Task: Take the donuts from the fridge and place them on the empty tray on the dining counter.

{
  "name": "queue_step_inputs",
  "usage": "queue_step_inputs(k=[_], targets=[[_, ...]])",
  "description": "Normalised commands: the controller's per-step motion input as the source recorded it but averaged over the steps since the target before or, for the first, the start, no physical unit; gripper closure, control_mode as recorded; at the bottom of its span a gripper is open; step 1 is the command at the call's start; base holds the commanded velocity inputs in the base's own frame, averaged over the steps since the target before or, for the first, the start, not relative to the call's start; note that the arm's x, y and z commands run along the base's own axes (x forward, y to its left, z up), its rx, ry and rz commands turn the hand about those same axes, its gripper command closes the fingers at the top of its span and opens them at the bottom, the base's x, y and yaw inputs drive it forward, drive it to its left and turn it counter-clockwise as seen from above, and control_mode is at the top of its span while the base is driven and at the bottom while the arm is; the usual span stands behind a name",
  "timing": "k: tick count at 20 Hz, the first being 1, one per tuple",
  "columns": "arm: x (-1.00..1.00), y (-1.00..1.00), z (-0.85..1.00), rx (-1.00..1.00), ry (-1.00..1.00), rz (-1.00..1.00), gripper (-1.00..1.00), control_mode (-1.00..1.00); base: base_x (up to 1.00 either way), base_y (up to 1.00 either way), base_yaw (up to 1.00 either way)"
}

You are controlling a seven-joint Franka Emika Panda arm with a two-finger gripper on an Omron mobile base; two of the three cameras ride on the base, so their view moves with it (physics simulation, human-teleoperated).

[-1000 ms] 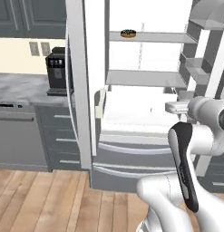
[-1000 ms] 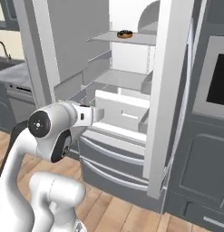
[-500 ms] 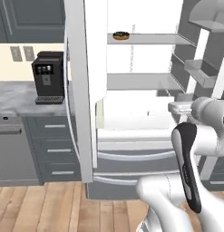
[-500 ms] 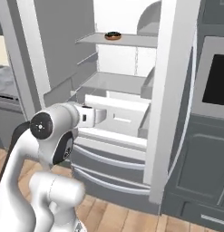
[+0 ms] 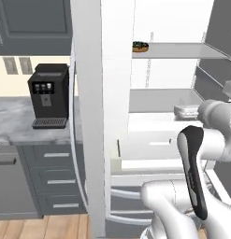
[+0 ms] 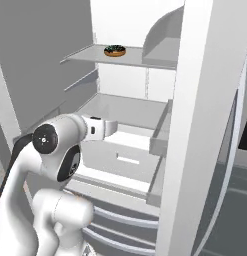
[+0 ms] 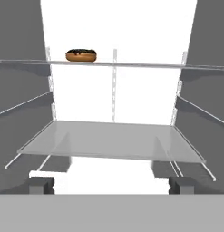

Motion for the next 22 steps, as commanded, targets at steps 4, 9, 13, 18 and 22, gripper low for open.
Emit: queue_step_inputs(k=[4, 9, 13, 18, 22], targets=[[0.00, 0.00, 0.00, 0.00, 0.00, 0.00, -1.00, 1.00, 1.00, 0.05, 0.00], [0.00, 0.00, 0.00, 0.00, 0.00, 0.00, -1.00, 1.00, 1.00, 0.14, -0.01], [0.00, 0.00, 0.00, 0.00, 0.00, 0.00, -1.00, 1.00, 0.68, 0.07, 0.00], [0.00, 0.02, 0.04, 0.00, 0.03, 0.00, -1.00, -1.00, 0.08, 0.00, 0.00], [0.00, 0.09, 0.57, -0.01, 0.06, 0.00, -1.00, -1.00, 0.00, 0.00, 0.00]])
